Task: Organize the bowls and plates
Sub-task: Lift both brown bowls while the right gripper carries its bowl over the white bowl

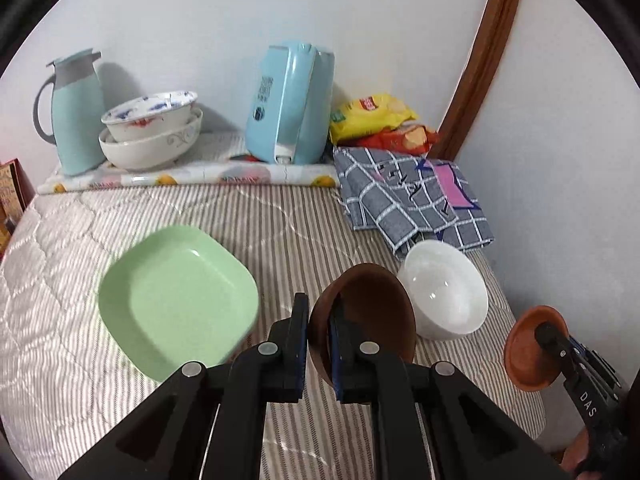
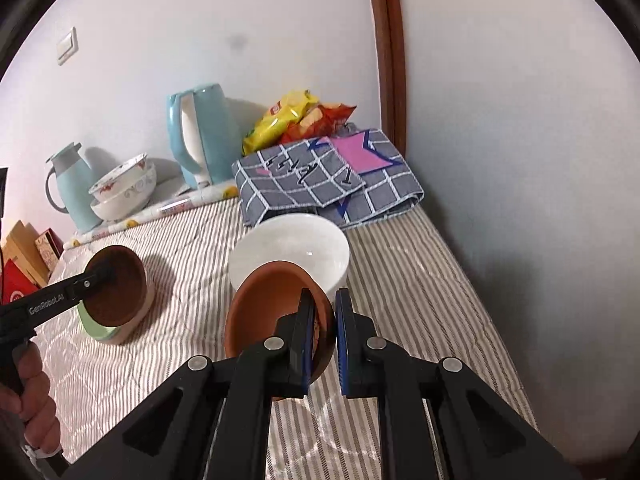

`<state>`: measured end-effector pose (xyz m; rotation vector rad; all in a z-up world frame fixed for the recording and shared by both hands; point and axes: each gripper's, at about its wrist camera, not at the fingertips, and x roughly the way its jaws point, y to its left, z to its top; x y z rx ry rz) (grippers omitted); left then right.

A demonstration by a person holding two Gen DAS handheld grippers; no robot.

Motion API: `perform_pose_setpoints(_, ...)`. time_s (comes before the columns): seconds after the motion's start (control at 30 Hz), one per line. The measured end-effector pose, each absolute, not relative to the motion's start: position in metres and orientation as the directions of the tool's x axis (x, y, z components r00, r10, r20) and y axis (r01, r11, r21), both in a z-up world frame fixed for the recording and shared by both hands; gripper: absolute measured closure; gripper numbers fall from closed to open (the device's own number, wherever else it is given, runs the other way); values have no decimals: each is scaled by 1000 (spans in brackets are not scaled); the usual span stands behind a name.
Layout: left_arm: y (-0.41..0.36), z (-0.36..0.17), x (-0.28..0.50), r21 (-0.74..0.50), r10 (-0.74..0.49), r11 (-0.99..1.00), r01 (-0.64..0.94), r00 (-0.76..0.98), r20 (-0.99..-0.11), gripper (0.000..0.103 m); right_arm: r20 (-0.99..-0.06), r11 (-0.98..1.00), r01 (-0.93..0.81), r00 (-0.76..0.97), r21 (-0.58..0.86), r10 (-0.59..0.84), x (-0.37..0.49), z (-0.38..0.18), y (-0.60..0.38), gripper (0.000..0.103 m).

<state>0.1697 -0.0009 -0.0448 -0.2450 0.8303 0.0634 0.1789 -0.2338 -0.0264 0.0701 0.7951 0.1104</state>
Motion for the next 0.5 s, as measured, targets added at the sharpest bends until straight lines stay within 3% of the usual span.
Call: perform_pose_setpoints(0.5, 11, -28, 182, -178, -29, 974, -141, 698, -715, 93, -686, 993, -65, 718, 98, 115, 193, -9, -220, 93)
